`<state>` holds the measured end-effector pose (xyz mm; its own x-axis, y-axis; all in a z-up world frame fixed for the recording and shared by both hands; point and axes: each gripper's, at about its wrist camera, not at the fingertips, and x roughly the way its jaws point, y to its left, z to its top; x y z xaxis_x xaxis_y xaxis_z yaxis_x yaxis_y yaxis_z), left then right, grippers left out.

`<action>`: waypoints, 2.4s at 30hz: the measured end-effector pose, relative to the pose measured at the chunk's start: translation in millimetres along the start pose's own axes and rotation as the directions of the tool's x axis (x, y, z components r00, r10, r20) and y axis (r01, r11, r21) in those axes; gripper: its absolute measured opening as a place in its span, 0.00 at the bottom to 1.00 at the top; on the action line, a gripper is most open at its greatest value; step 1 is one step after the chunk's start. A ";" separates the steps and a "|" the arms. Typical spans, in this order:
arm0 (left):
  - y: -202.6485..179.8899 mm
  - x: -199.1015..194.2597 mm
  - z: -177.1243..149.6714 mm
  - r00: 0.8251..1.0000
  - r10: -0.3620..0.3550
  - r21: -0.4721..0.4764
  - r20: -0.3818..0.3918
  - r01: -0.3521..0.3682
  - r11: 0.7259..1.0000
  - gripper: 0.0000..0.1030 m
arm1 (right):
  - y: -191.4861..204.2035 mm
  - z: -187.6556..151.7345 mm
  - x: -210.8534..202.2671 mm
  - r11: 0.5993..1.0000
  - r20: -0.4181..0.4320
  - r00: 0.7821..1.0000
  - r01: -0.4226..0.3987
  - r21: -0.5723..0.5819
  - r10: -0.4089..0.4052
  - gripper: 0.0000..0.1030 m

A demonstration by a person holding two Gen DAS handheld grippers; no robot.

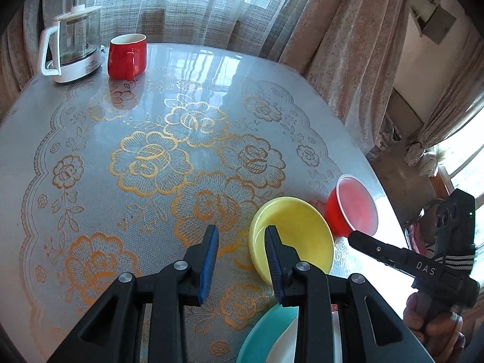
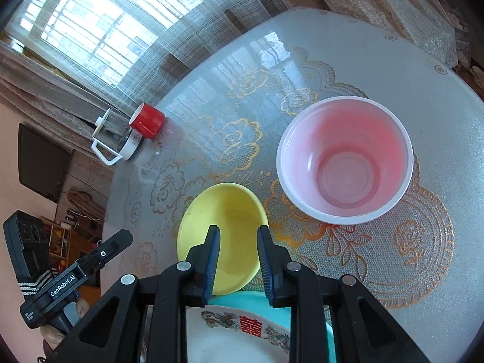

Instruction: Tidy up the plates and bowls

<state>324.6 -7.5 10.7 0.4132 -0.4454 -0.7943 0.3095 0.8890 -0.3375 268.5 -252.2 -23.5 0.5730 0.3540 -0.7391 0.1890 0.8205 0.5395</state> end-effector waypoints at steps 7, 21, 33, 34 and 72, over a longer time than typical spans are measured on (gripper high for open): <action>10.3 17.5 -21.9 1.000 0.016 -0.045 -0.011 -0.017 0.999 0.30 | -6.1 -11.1 7.0 1.000 0.017 1.000 0.018 -0.020 -0.018 0.25; 0.2 16.4 -35.1 0.999 0.043 -0.138 0.000 -0.042 0.990 0.32 | -11.7 -14.8 17.8 0.997 -0.016 0.999 0.053 0.058 -0.052 0.24; -13.8 43.4 -34.2 0.999 0.016 -0.111 -0.027 -0.019 0.994 0.10 | -13.8 -19.3 18.8 1.000 -0.011 1.000 0.022 0.017 -0.022 0.08; -13.7 41.1 -34.2 1.000 0.016 -0.116 -0.021 -0.018 0.993 0.10 | -13.9 -19.0 18.5 1.000 -0.012 1.000 0.016 0.020 -0.015 0.08; 99.1 -159.5 -214.9 0.951 0.235 -0.311 0.201 -0.166 0.936 0.11 | 149.9 -165.8 4.4 0.895 -0.217 0.951 -0.287 -0.342 0.222 0.08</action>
<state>105.4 174.5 -4.6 0.6379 -0.2359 -0.7331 -0.0453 0.9388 -0.3415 167.2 -53.2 -12.7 0.4136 0.6163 -0.6702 -0.2686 0.7859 0.5569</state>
